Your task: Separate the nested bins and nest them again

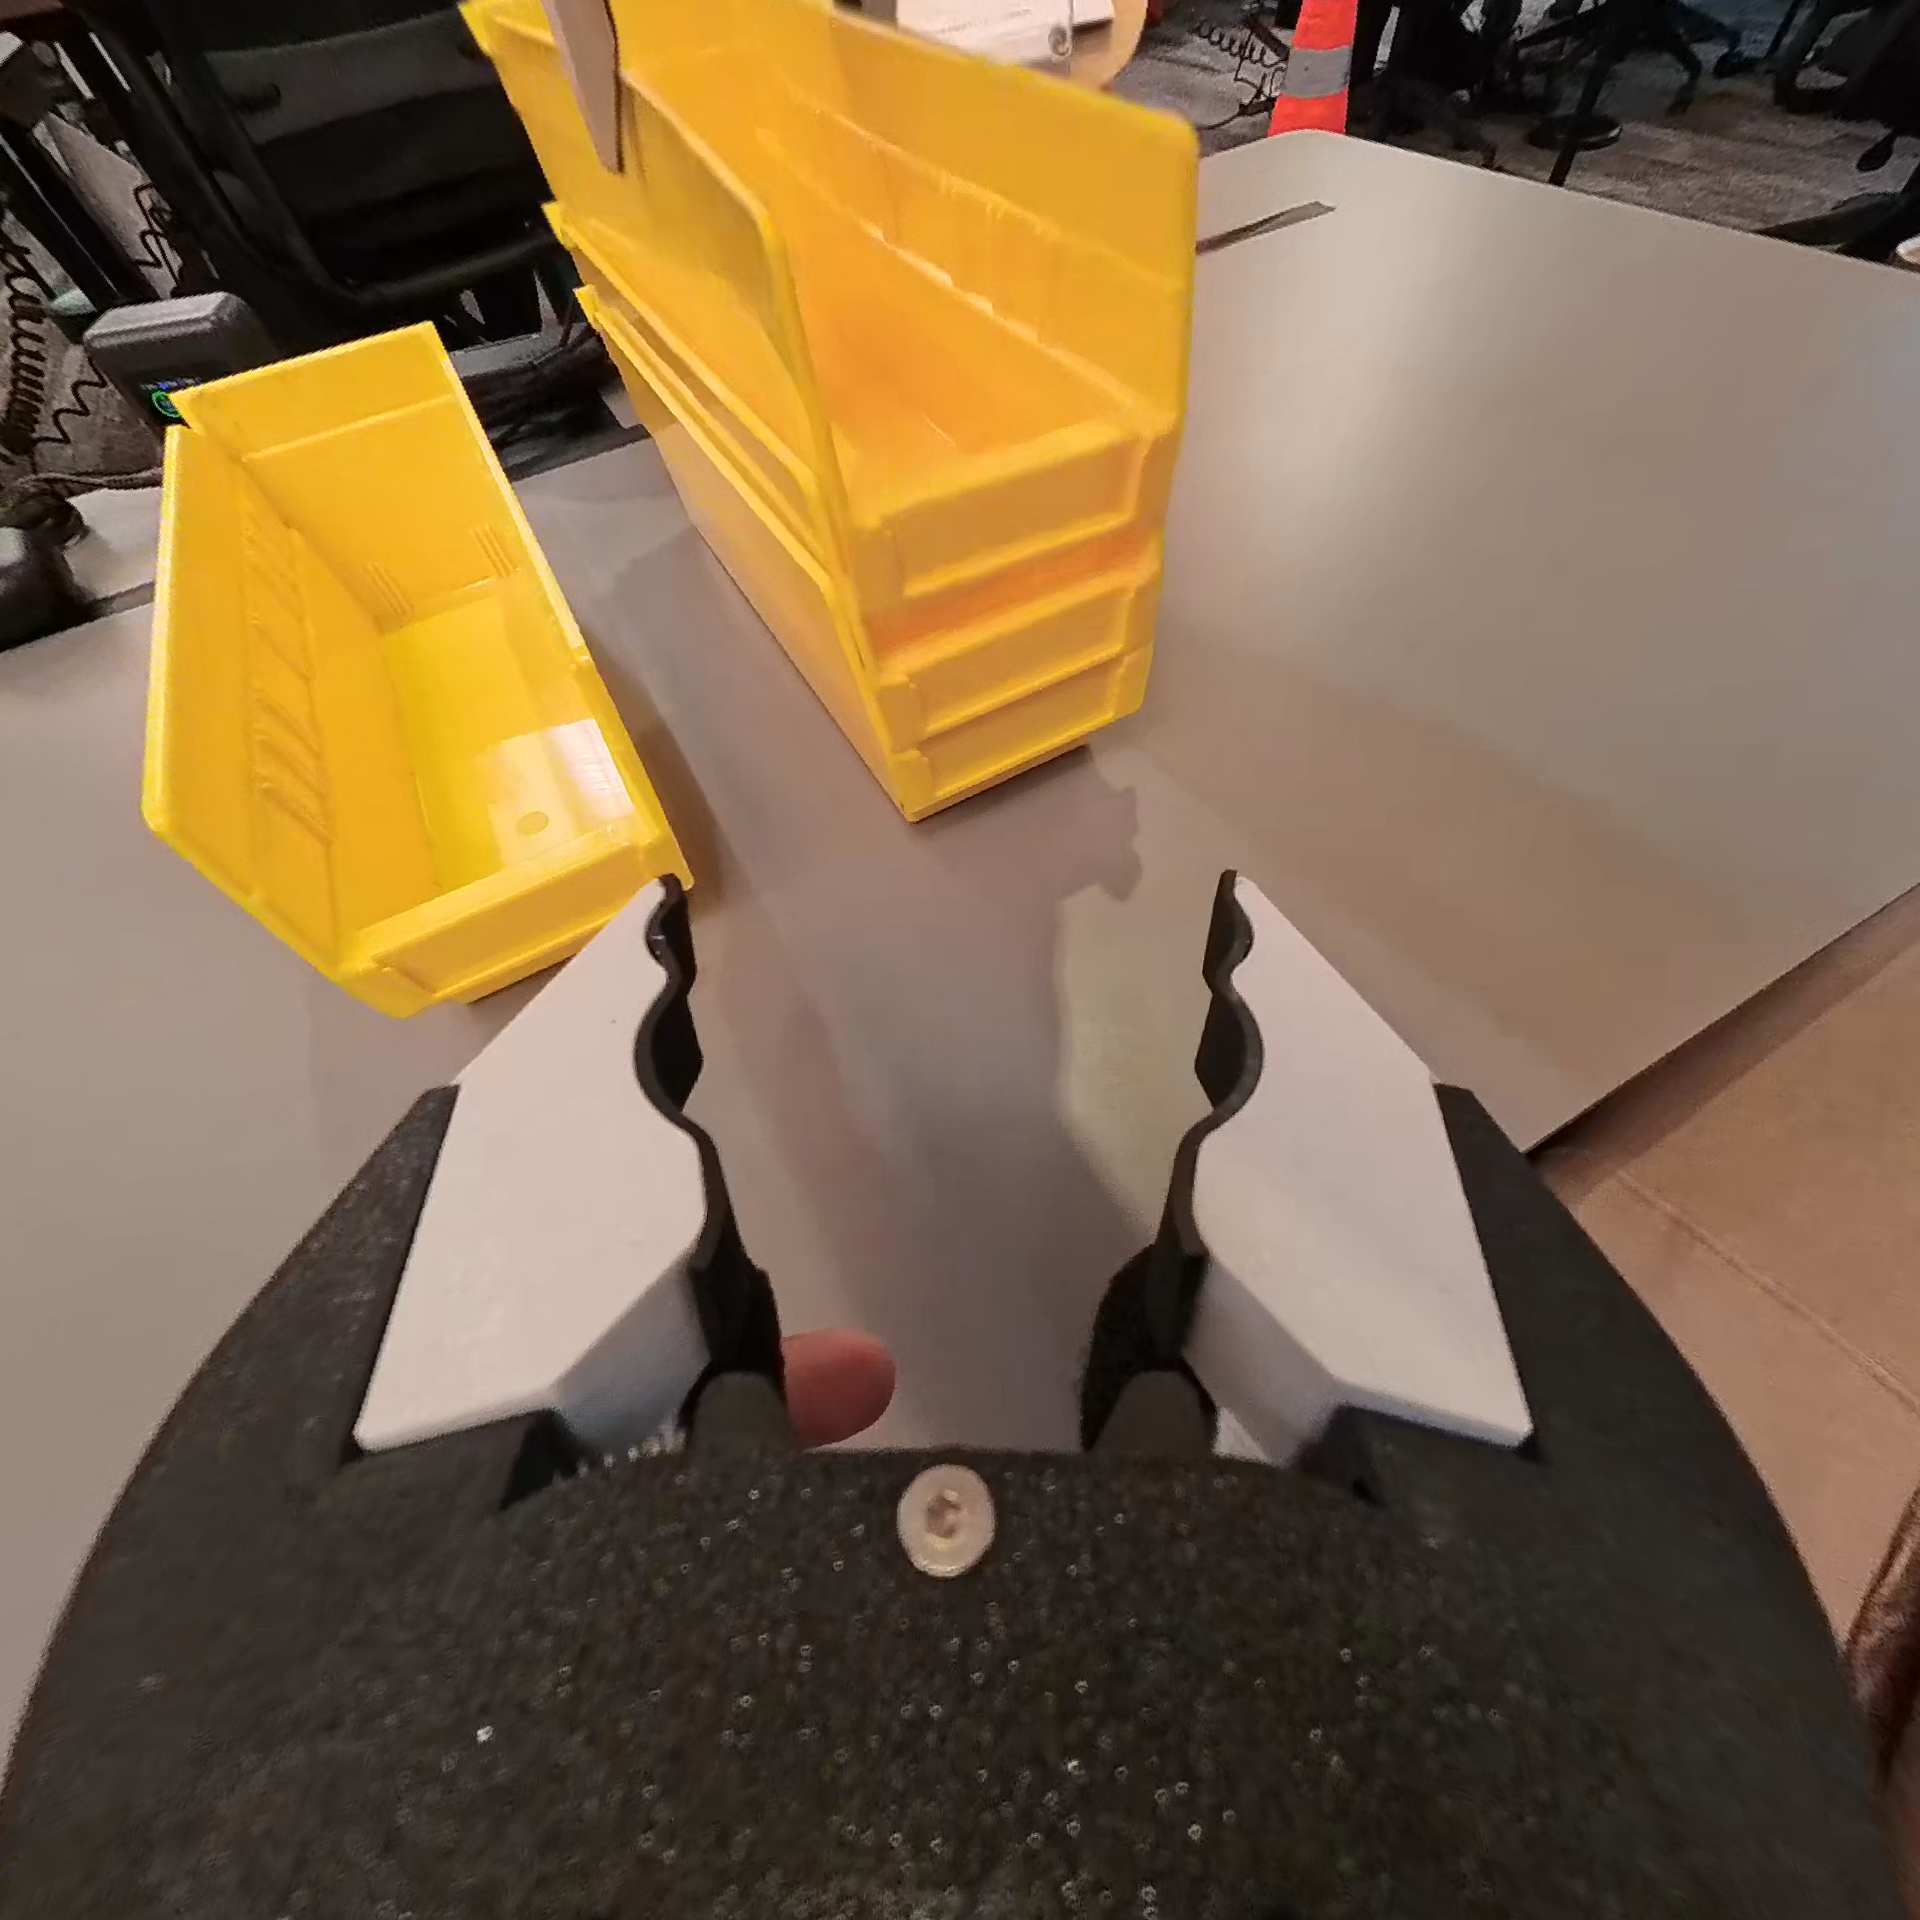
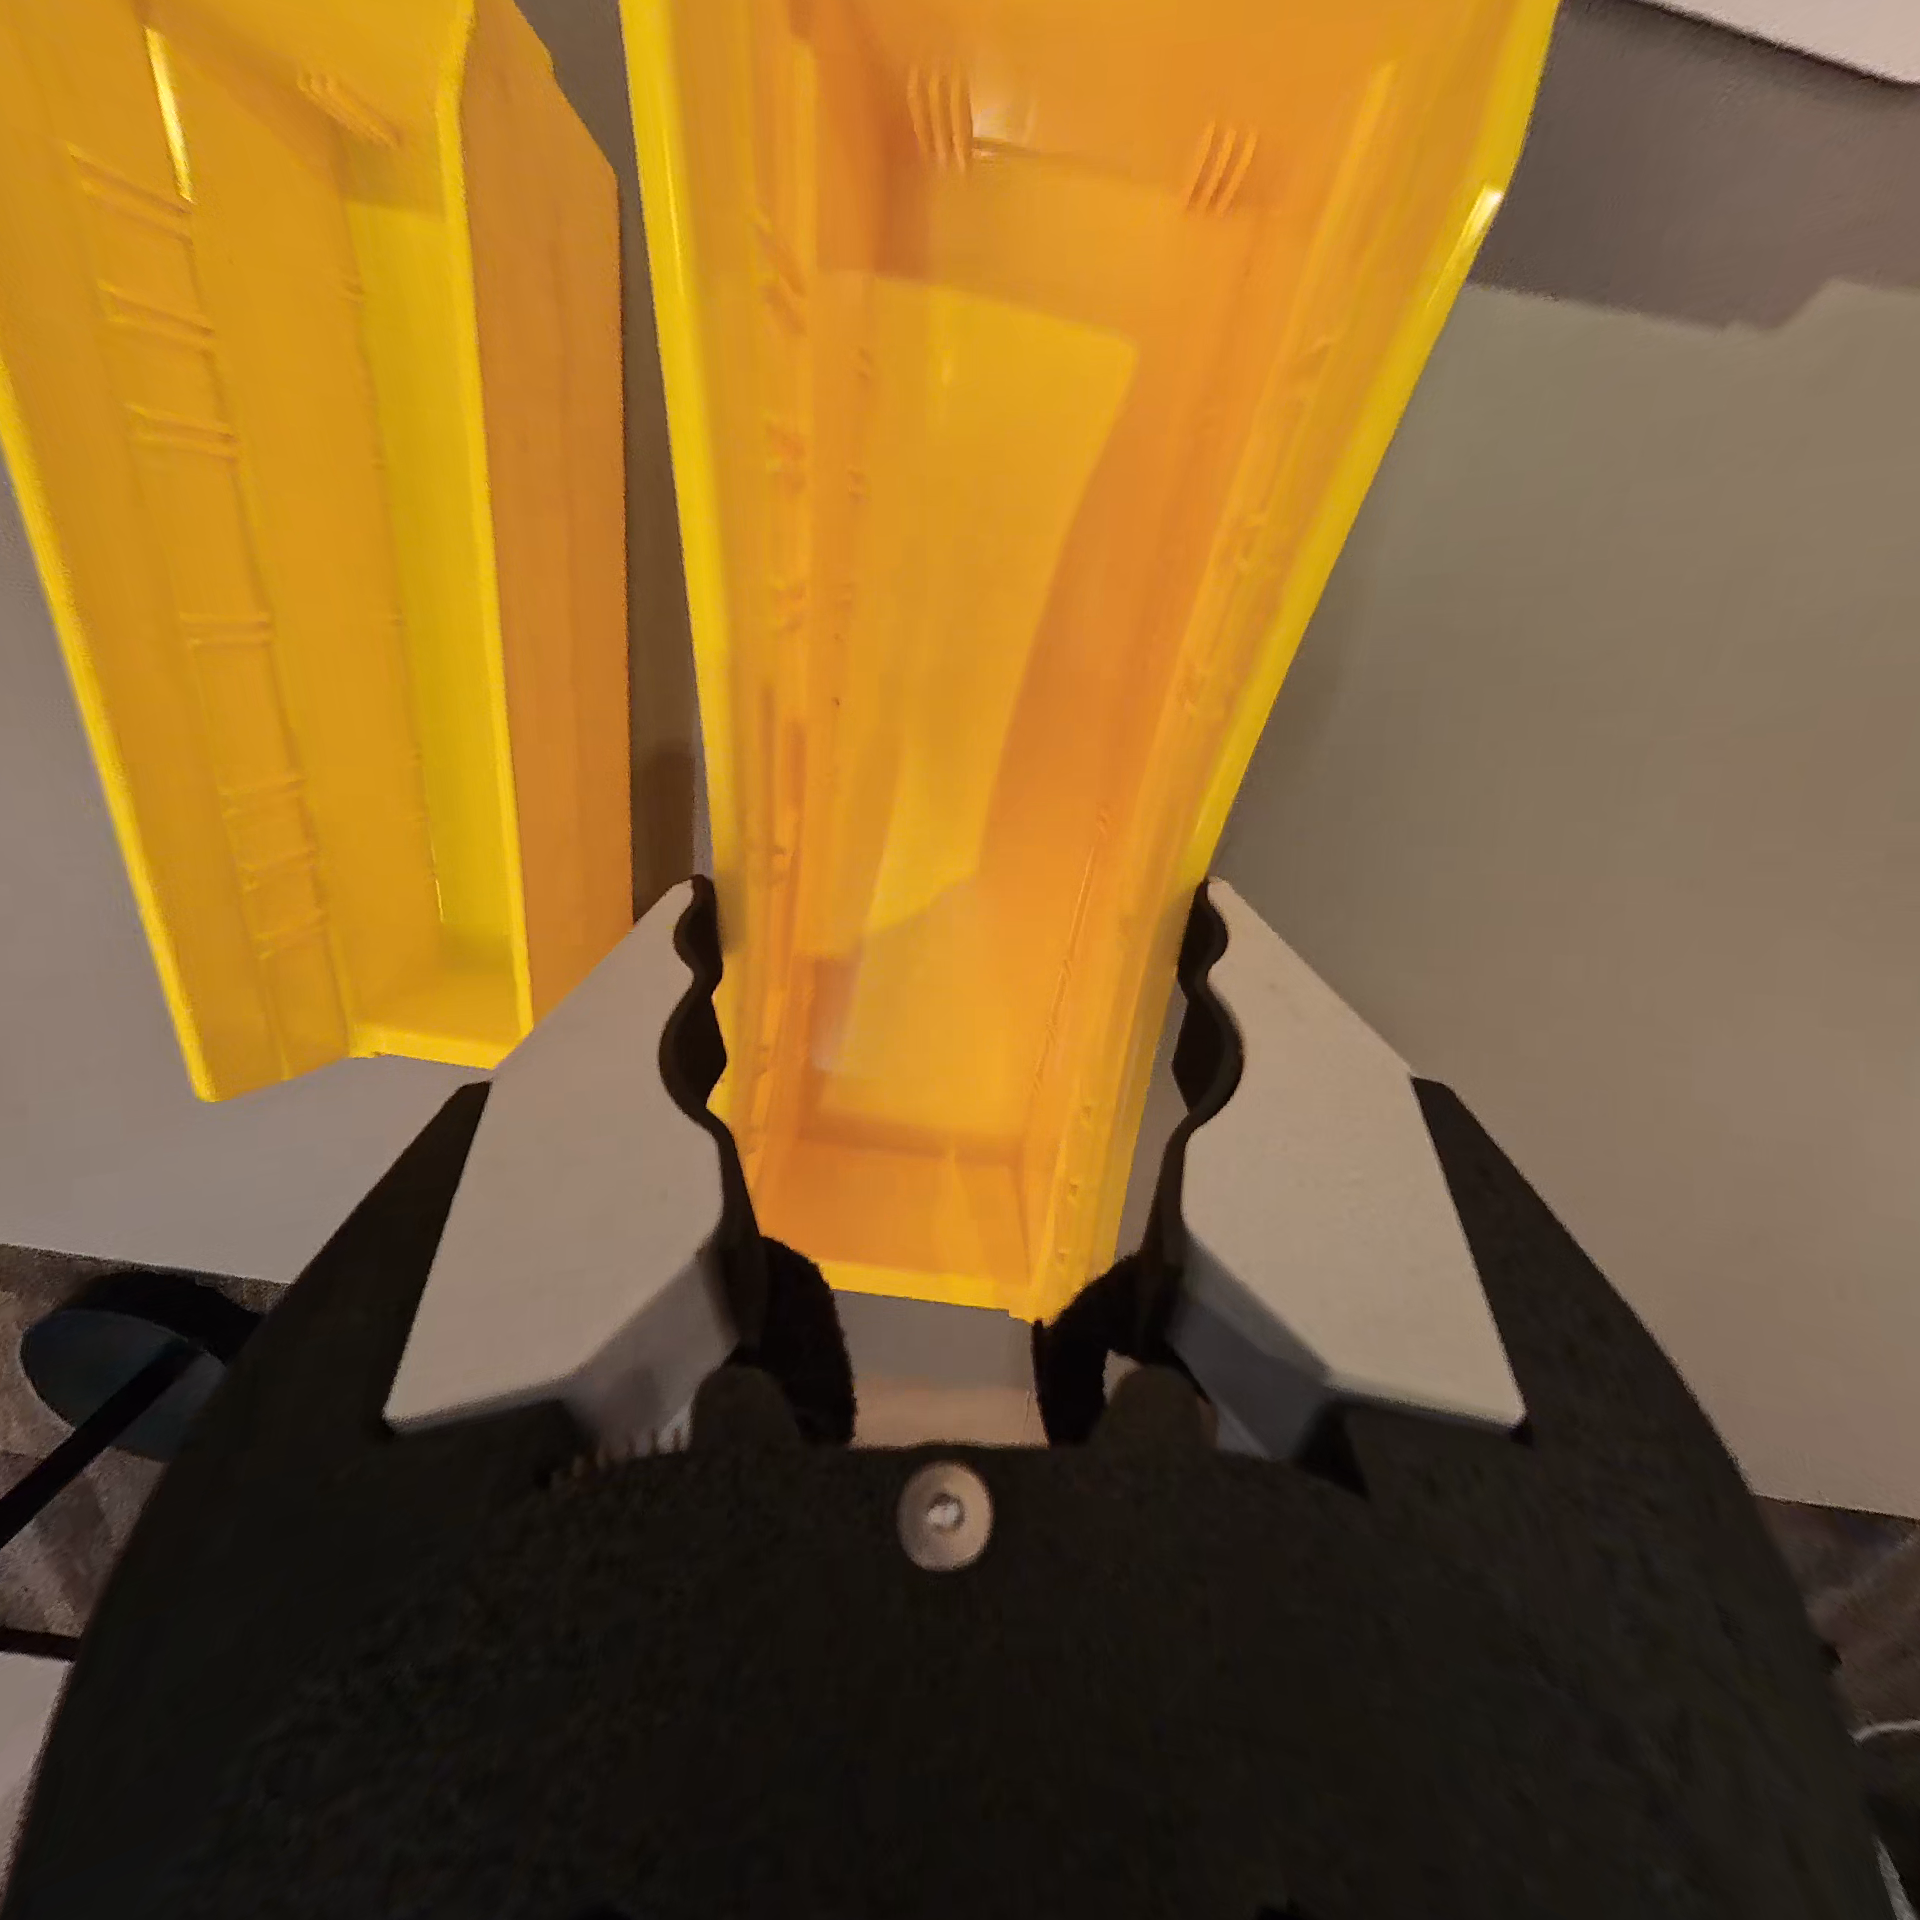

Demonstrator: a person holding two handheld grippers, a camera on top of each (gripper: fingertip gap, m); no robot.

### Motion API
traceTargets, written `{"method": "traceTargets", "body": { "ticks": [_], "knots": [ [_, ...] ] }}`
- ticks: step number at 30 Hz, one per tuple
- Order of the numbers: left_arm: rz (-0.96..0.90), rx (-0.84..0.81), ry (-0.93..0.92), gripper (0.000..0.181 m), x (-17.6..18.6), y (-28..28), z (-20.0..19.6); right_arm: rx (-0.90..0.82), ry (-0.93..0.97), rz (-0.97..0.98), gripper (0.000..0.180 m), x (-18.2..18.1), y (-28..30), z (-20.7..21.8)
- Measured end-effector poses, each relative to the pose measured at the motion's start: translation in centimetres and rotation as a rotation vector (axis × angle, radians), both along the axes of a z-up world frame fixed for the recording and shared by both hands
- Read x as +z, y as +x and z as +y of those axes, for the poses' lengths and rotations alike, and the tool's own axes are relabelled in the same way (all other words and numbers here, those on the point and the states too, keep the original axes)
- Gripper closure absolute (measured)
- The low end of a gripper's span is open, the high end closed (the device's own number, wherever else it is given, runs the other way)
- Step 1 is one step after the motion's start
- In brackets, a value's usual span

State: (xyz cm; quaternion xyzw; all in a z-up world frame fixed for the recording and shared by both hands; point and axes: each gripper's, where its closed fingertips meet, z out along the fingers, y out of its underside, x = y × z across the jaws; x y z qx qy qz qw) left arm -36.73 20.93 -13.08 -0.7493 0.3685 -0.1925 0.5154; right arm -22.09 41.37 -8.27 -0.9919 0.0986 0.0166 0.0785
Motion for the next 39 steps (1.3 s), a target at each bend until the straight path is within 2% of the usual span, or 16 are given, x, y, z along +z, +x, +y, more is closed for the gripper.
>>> {"method": "traceTargets", "body": {
  "ticks": [10, 15, 18, 21, 26, 33, 39],
  "knots": [
    [0.012, -0.019, -0.017, 0.084, -0.4, 0.4, -0.4, -0.002, 0.063, 0.035, 0.09, 7.5, 1.4, -1.4],
    [-0.007, -0.021, -0.039, 0.085, -0.4, 0.4, -0.7, -0.009, 0.094, 0.031, 0.09, 11.7, 4.8, -3.1],
    [-0.014, -0.024, -0.061, 0.085, -0.5, 0.5, -0.9, -0.019, 0.095, 0.024, 0.089, 12.5, 7.7, -4.3],
    [-0.008, -0.023, -0.058, 0.085, -0.6, 0.5, -0.9, -0.054, 0.071, 0.024, 0.089, 10.8, 10.8, -5.6],
    [-0.003, -0.023, -0.073, 0.085, -0.9, 0.5, -0.8, -0.077, 0.009, 0.041, 0.088, 5.4, 14.0, -6.7],
    [0.001, -0.006, -0.089, 0.085, -1.3, 0.0, -0.4, -0.095, -0.041, 0.05, 0.086, -2.3, 15.6, -6.5],
    [-0.009, -0.005, -0.107, 0.085, -1.4, 0.0, -0.4, -0.069, -0.072, -0.053, 0.083, -6.1, 17.5, -6.9]
  ]
}}
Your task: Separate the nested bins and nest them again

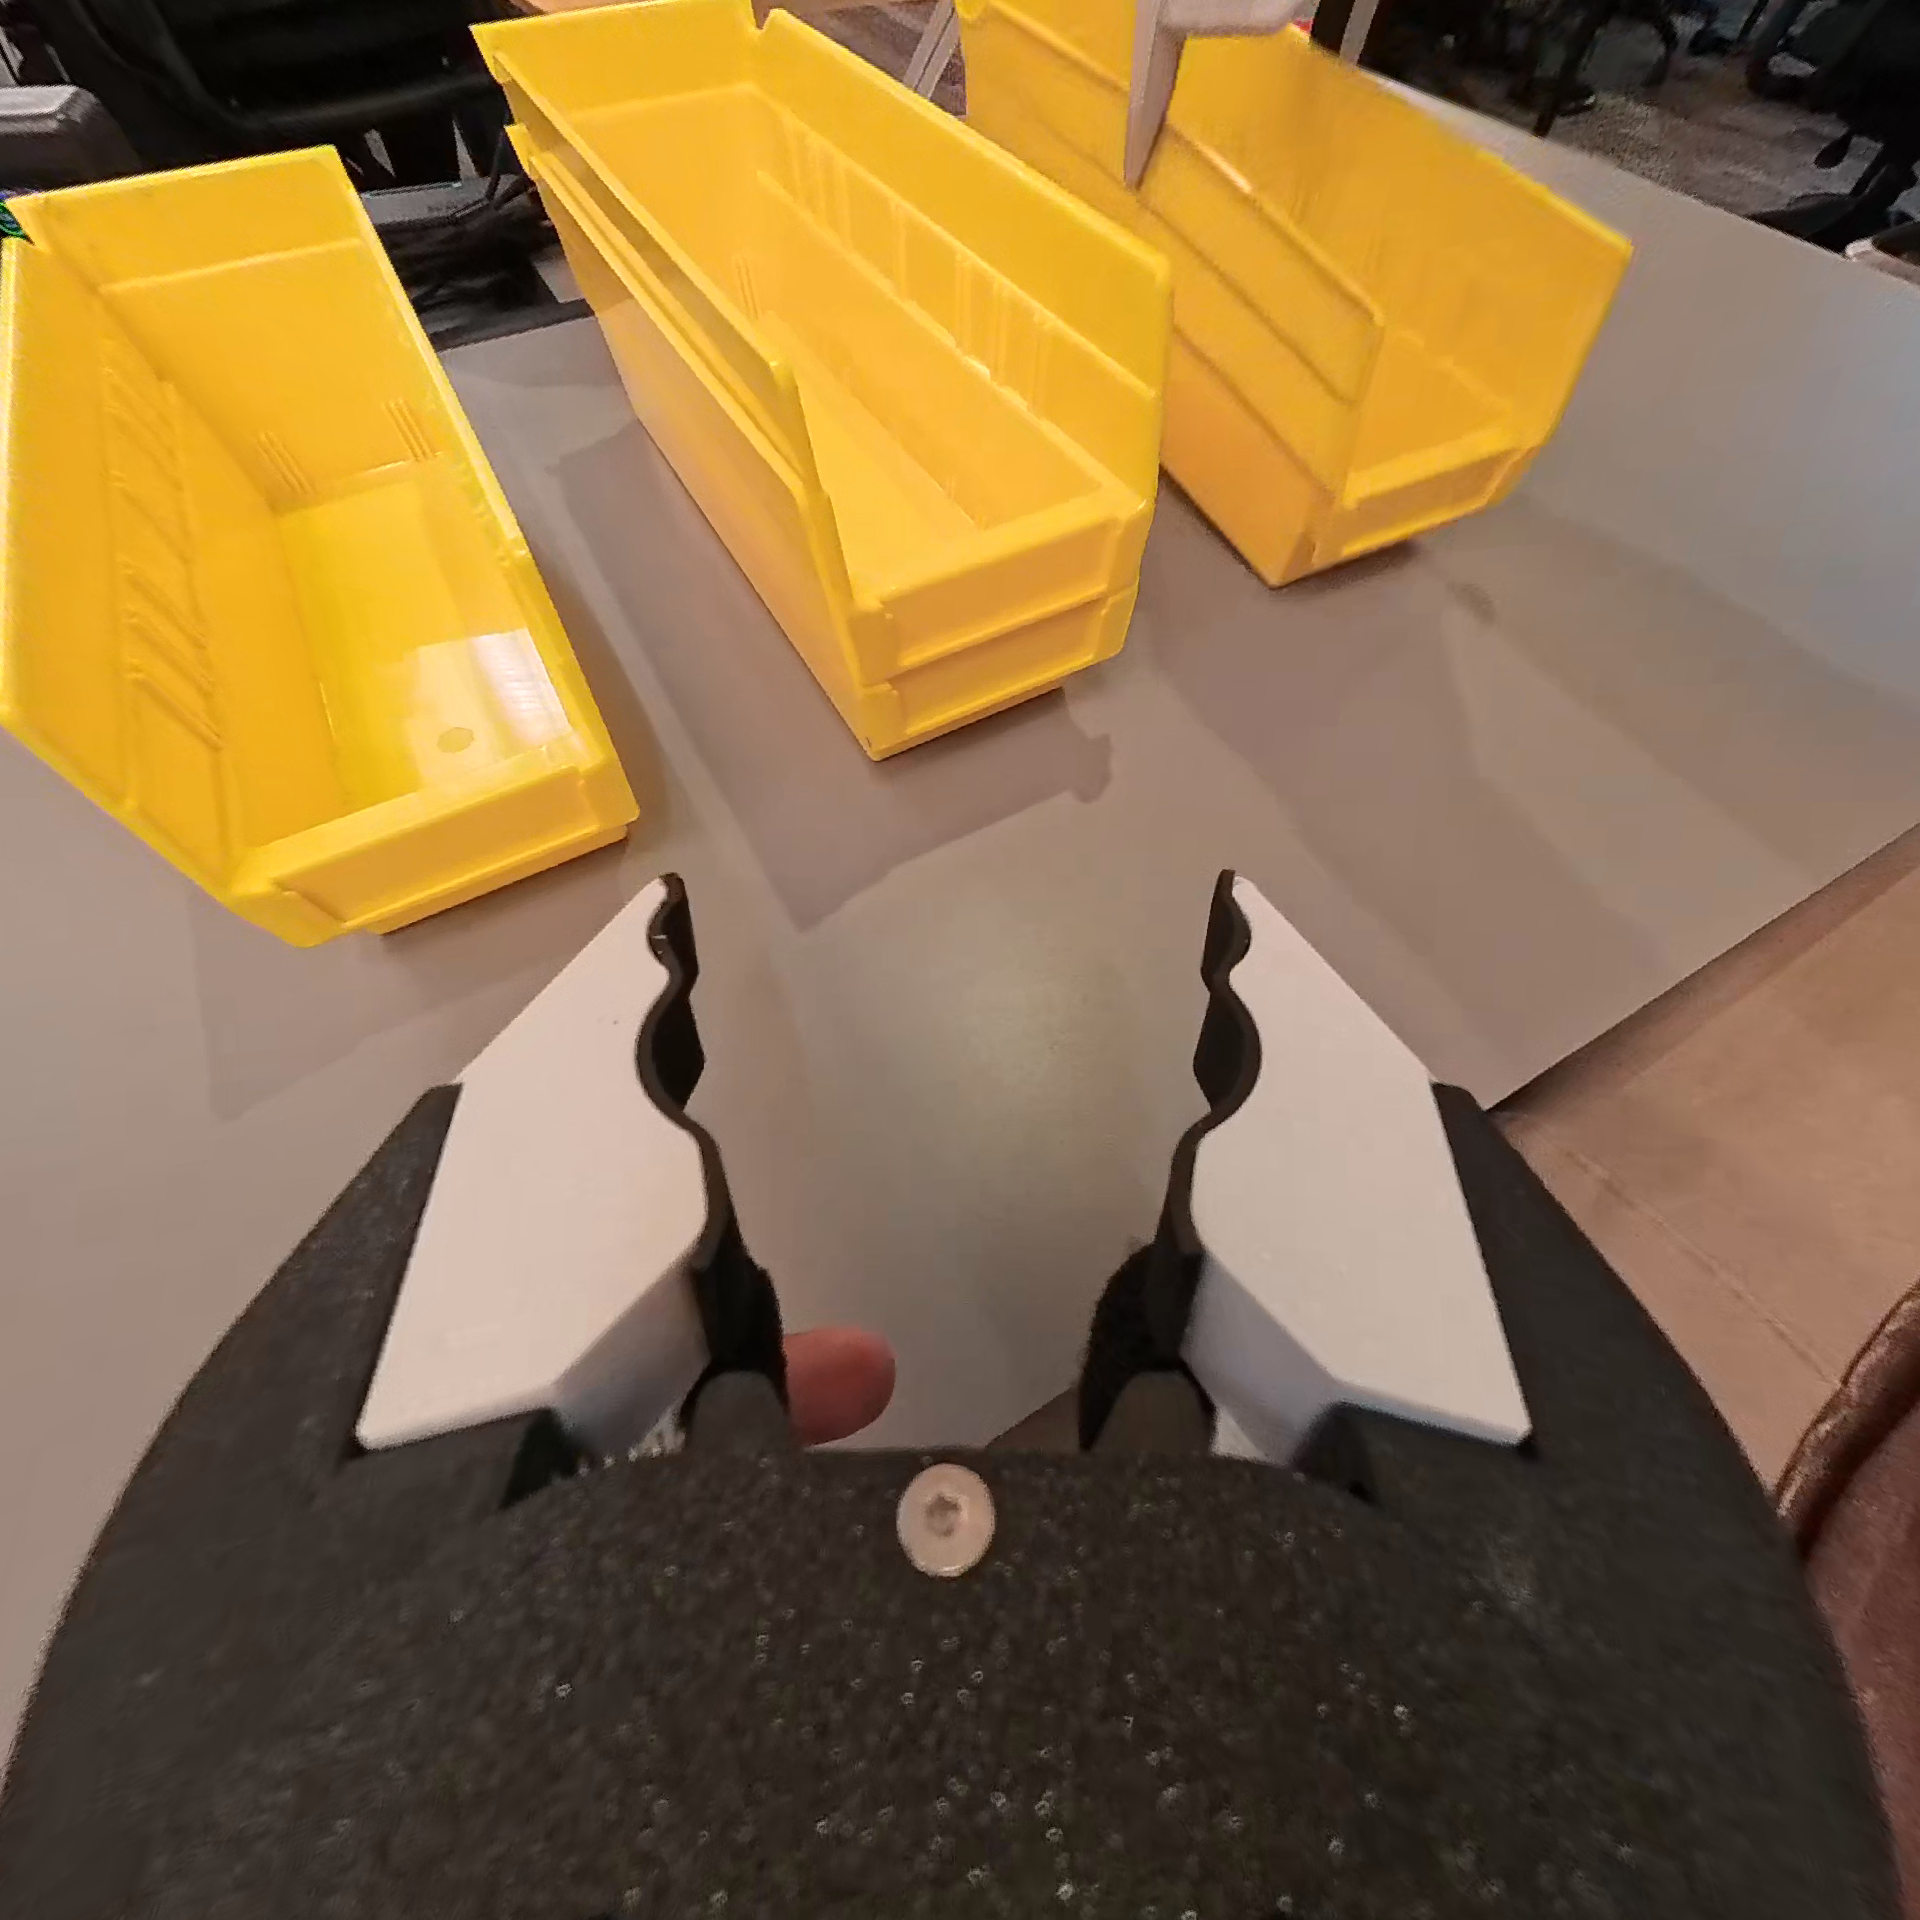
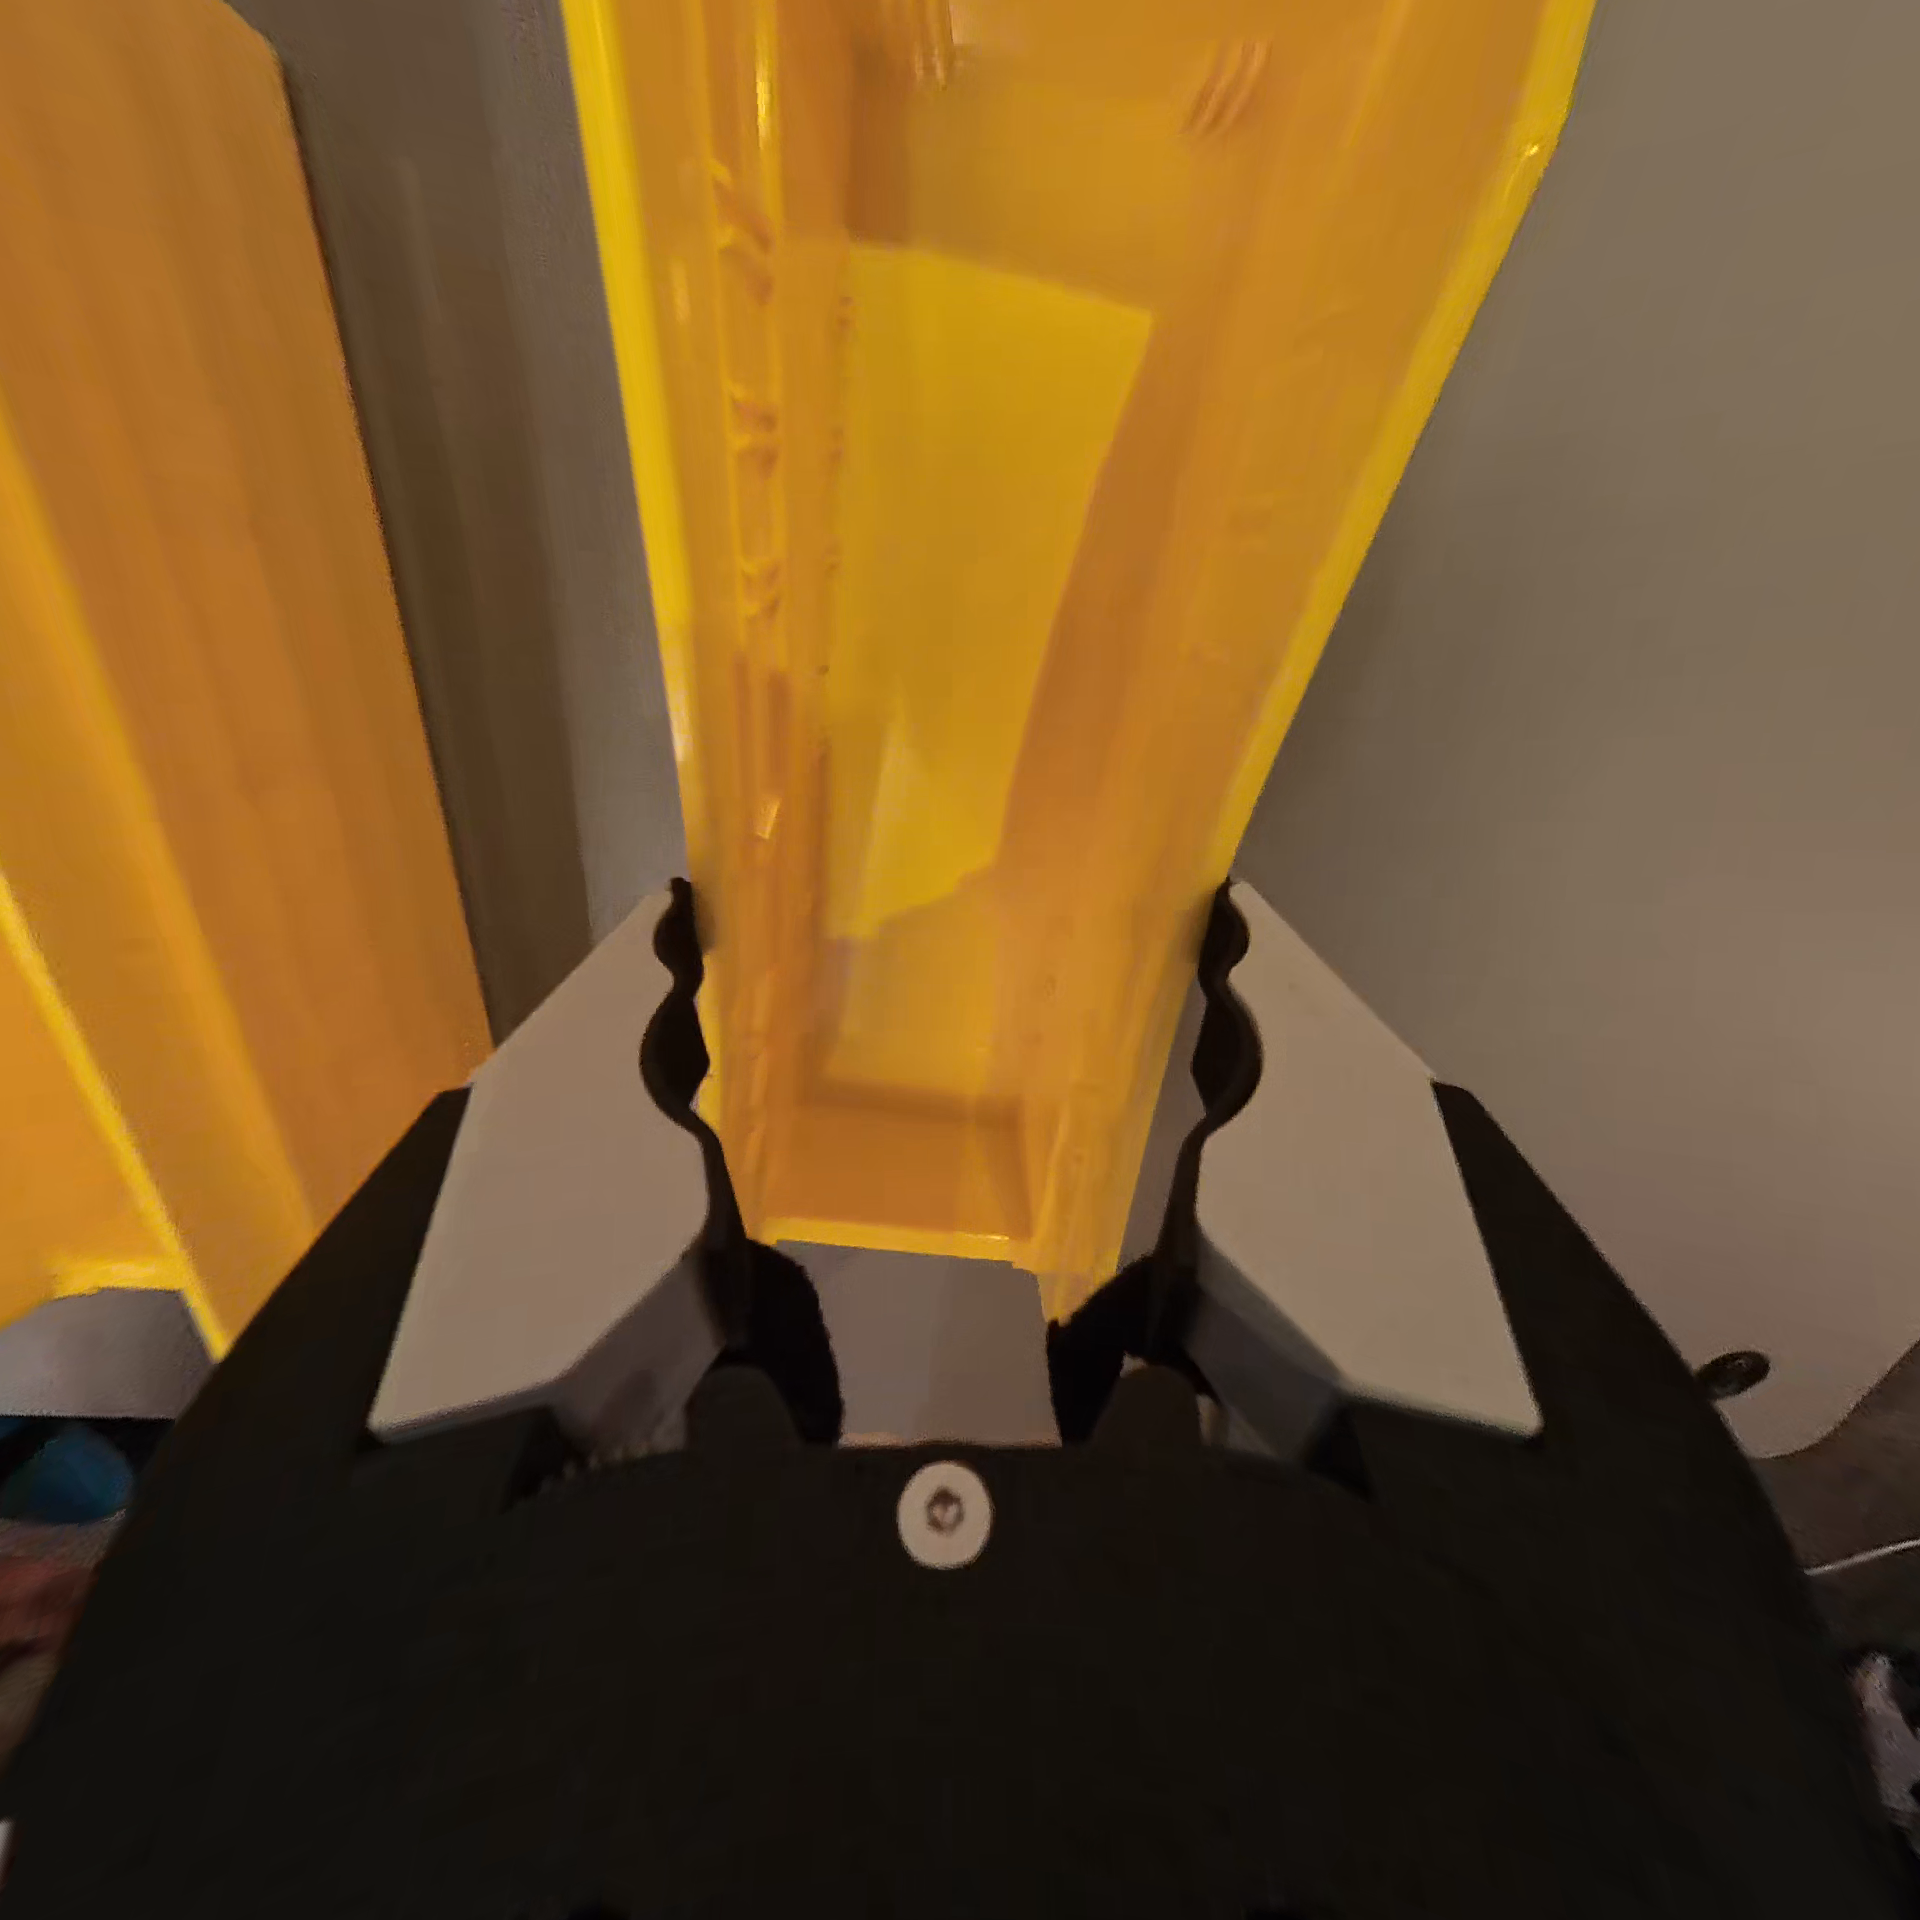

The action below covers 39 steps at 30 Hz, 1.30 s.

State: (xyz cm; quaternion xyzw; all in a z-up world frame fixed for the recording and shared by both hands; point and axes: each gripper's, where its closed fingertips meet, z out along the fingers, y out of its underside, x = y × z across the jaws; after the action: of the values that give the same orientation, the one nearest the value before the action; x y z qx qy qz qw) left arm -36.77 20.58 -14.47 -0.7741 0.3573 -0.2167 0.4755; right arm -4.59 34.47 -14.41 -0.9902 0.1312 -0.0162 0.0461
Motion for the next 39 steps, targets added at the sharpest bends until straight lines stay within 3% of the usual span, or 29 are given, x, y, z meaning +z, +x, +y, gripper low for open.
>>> {"method": "traceTargets", "body": {
  "ticks": [4, 11, 16, 23, 32, 39],
  "knots": [
    [0.001, -0.013, -0.007, 0.085, -0.1, 0.3, -0.3, -0.022, 0.012, 0.036, 0.072, -1.7, -0.3, -0.1],
    [0.02, -0.019, -0.001, 0.084, -0.3, 0.5, -0.4, -0.021, 0.052, 0.028, 0.059, -1.5, -0.3, 0.0],
    [0.003, -0.015, -0.015, 0.085, -0.2, 0.4, -0.4, 0.013, 0.152, 0.024, 0.055, 3.8, -2.2, 2.0],
    [0.047, -0.029, -0.002, 0.084, -0.7, 0.8, -0.9, 0.059, 0.258, 0.159, 0.054, 10.0, -10.0, 4.7],
    [0.055, -0.025, -0.023, 0.084, -1.2, 0.4, -0.7, 0.106, 0.14, 0.174, 0.043, 4.9, -17.2, 5.5],
    [0.074, -0.033, -0.024, 0.084, -1.5, 0.5, -0.6, 0.068, 0.058, 0.068, 0.043, 1.2, -16.8, 6.5]
  ]
}}
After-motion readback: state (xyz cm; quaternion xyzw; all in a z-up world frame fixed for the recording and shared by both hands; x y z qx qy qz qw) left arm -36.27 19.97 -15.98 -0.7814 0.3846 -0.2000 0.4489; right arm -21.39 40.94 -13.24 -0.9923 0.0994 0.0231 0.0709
